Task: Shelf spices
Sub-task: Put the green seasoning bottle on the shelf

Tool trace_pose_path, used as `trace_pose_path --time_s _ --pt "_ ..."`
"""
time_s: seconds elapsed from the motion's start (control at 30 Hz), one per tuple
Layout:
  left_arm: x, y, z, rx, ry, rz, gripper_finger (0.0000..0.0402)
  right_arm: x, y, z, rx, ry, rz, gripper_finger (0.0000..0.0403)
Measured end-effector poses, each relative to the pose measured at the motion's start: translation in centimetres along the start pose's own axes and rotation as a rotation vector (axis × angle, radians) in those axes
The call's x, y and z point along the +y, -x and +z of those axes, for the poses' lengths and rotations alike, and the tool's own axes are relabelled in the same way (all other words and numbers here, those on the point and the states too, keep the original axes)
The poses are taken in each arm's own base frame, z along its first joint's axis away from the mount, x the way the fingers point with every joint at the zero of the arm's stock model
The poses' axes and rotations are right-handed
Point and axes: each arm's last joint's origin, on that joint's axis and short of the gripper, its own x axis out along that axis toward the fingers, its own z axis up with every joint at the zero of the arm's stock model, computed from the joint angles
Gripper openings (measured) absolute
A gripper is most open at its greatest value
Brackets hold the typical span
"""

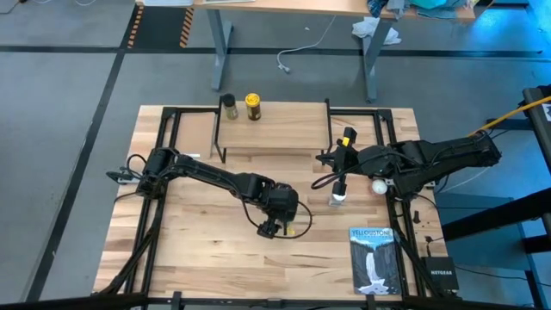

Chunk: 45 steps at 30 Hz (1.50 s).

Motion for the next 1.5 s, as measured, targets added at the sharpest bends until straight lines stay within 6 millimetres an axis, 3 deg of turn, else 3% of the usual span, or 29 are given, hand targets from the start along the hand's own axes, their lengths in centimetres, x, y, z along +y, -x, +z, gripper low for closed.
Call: trace_pose_path --time_s 0.23,0.4,0.57,0.8,1.0,1.3,1.5 --pt "1.0 0.2 0.2 -0.022 0.029 0.013 0.0197 0.0 0.0 0.0 0.001 0.001 0.0 0.0001" --pt "1.6 0.8 0.3 -0.007 0.03 0.019 0.0192 0.0 0.0 0.0 0.004 0.002 0.0 0.0001" --pt "2.1 3.5 1.9 -0.012 -0.018 0.024 0.0192 0.0 0.0 -0.1 0.005 0.003 0.0 0.0001" --pt "3.8 9.5 4.3 -0.045 -0.064 0.094 0.0192 0.0 0.0 0.0 0.002 0.004 0.0 0.0001" --pt "7.1 12.9 4.0 0.016 -0.067 0.271 0.0192 0.2 0.1 0.5 -0.046 0.025 0.027 0.0001" --pt "14.2 14.3 1.0 0.088 0.037 0.404 0.0192 2.7 1.9 1.1 -0.135 0.18 -0.022 0.0001" --pt "17.3 15.2 -0.2 0.069 0.049 0.456 0.0192 2.9 2.1 1.1 -0.134 0.199 -0.046 0.0001"
